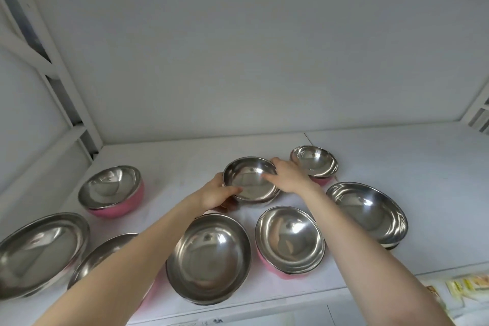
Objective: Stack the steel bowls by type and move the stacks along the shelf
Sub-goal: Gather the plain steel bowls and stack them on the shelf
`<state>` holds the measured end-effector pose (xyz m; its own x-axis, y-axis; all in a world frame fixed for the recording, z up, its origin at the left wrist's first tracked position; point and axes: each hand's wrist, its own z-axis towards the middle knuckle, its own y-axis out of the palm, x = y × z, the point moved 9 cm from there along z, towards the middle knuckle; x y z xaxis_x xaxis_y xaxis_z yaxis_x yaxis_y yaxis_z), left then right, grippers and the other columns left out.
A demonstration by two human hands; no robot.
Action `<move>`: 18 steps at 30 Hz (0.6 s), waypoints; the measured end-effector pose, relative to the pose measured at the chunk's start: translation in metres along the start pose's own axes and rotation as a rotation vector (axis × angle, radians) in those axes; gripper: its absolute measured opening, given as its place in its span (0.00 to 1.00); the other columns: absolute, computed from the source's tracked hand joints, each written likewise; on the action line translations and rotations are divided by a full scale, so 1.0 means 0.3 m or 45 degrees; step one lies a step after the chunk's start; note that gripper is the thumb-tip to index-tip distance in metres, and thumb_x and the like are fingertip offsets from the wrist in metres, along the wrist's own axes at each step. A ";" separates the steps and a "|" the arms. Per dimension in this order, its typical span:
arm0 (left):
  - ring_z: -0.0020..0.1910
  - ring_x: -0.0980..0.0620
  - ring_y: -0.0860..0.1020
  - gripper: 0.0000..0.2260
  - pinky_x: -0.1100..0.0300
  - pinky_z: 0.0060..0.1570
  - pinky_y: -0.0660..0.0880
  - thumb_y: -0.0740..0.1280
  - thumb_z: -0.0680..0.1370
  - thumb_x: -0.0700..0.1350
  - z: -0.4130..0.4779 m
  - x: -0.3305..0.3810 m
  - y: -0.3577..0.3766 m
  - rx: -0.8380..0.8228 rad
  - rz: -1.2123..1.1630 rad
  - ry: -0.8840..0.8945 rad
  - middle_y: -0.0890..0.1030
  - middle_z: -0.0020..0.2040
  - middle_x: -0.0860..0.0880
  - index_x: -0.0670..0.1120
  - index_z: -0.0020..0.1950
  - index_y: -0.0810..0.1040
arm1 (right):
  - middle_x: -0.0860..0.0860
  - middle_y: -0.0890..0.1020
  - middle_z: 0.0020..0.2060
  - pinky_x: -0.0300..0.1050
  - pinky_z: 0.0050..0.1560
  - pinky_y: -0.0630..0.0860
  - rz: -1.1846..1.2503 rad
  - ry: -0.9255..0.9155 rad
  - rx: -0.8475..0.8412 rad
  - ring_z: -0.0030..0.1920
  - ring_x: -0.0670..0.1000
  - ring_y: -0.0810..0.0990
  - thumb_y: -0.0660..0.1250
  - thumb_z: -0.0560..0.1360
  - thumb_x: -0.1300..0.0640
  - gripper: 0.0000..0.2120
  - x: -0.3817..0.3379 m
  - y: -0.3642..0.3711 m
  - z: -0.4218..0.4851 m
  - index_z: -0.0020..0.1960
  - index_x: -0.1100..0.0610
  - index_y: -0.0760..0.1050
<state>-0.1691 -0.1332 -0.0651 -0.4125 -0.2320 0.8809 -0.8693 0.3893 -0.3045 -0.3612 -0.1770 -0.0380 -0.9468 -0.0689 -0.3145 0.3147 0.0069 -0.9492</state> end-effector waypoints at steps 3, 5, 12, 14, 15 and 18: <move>0.38 0.46 0.83 0.19 0.55 0.41 0.81 0.68 0.77 0.46 0.003 -0.001 -0.023 0.021 -0.163 0.016 0.82 0.48 0.40 0.47 0.65 0.67 | 0.56 0.84 0.51 0.50 0.72 0.50 0.180 0.003 0.010 0.66 0.60 0.71 0.58 0.77 0.38 0.24 -0.010 -0.014 -0.004 0.61 0.57 0.73; 0.37 0.48 0.83 0.18 0.55 0.43 0.82 0.68 0.77 0.47 0.001 0.009 -0.045 0.026 -0.221 0.041 0.82 0.45 0.42 0.47 0.64 0.68 | 0.54 0.82 0.53 0.50 0.65 0.63 0.356 0.000 0.010 0.61 0.58 0.74 0.61 0.76 0.40 0.22 -0.024 -0.032 -0.012 0.59 0.56 0.73; 0.42 0.43 0.84 0.19 0.50 0.52 0.81 0.70 0.77 0.48 -0.041 0.078 -0.090 -0.009 -0.352 0.085 0.81 0.51 0.40 0.46 0.65 0.69 | 0.47 0.79 0.57 0.47 0.56 0.74 0.886 0.007 0.056 0.57 0.49 0.76 0.66 0.76 0.46 0.20 -0.076 -0.101 -0.061 0.65 0.50 0.69; 0.42 0.43 0.84 0.19 0.49 0.52 0.81 0.70 0.77 0.49 -0.062 0.107 -0.097 -0.013 -0.354 0.098 0.80 0.52 0.39 0.45 0.65 0.70 | 0.49 0.79 0.58 0.51 0.58 0.76 0.974 0.007 0.069 0.58 0.49 0.77 0.67 0.75 0.48 0.20 -0.084 -0.117 -0.075 0.65 0.50 0.69; 0.41 0.43 0.84 0.19 0.48 0.53 0.80 0.70 0.77 0.49 -0.073 0.121 -0.099 -0.014 -0.350 0.105 0.79 0.53 0.39 0.45 0.65 0.70 | 0.48 0.79 0.58 0.52 0.58 0.77 1.001 0.013 0.079 0.58 0.49 0.78 0.67 0.75 0.48 0.20 -0.085 -0.127 -0.082 0.65 0.50 0.70; 0.41 0.43 0.83 0.19 0.48 0.53 0.81 0.69 0.77 0.50 -0.108 0.166 -0.097 -0.012 -0.323 0.132 0.78 0.51 0.39 0.44 0.65 0.71 | 0.47 0.79 0.56 0.48 0.49 0.80 1.070 0.026 0.095 0.55 0.47 0.79 0.68 0.74 0.47 0.18 -0.085 -0.161 -0.112 0.62 0.46 0.70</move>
<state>-0.1557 -0.1271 -0.0005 -0.1512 -0.2308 0.9612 -0.9385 0.3389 -0.0662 -0.3546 -0.1420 0.0153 -0.3961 -0.0524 -0.9167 0.9182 -0.0181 -0.3957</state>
